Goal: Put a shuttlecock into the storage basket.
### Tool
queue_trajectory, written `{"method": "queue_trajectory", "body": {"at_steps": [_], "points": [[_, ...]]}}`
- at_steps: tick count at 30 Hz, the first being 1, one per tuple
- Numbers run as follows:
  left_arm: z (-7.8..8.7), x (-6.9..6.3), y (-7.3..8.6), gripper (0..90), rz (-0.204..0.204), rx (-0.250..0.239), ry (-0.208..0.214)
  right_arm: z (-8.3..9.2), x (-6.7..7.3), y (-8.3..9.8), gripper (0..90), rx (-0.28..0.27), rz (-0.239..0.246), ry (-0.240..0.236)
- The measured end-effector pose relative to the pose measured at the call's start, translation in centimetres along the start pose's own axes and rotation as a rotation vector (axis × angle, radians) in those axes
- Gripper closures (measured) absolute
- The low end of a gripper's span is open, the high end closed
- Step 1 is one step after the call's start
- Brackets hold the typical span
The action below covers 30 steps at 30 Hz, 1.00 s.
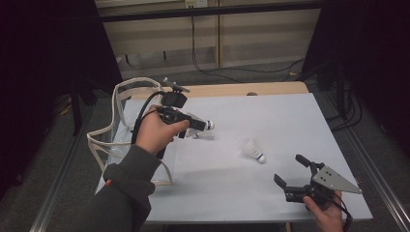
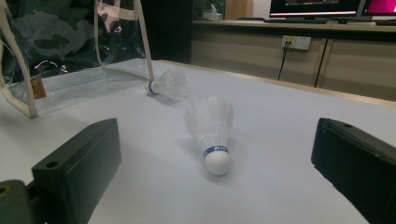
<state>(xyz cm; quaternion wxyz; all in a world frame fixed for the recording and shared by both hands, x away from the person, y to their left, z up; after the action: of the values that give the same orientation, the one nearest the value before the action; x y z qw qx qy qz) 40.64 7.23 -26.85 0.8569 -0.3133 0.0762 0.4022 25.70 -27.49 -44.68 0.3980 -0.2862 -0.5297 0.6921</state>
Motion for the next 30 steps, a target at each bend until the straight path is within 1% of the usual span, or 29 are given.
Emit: {"method": "queue_trajectory", "body": {"at_steps": [9,10,13,19,23,30], "points": [[0.5,-0.1,-0.3,87.8,0.006,0.003,-0.004,0.0,0.0,0.0,1.4,0.000,-0.004,0.000],[0.6,0.0,-0.3,87.8,0.000,0.006,-0.005,0.0,0.0,0.0,1.4,0.000,-0.005,-0.001],[0.7,0.0,-0.5,87.8,0.007,0.006,-0.005,0.0,0.0,0.0,1.4,-0.001,-0.003,0.000],[1.3,0.0,-0.7,87.9,0.007,0.001,-0.012,0.0,0.0,0.0,1.4,-0.002,-0.003,0.000],[1.6,0.1,-0.8,87.8,0.018,-0.004,-0.015,0.1,0.0,0.0,1.4,-0.002,0.002,-0.001],[2.0,0.3,-1.0,87.8,0.023,-0.005,-0.020,0.1,-0.1,0.0,1.4,-0.005,0.003,0.000]]}}
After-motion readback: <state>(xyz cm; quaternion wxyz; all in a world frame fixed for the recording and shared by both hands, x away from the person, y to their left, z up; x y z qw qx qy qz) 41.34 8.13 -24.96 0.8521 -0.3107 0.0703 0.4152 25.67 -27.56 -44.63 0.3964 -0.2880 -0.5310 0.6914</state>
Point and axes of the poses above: each handheld gripper's, and its own axes: z roughly backward along the jaws, y roughly out of its underside, x roughly to its left, the point moved 2 cm from there along -z, roughly forward along the jaws, and after that the axes turned 7 degrees about x, right-handed, at the moved point
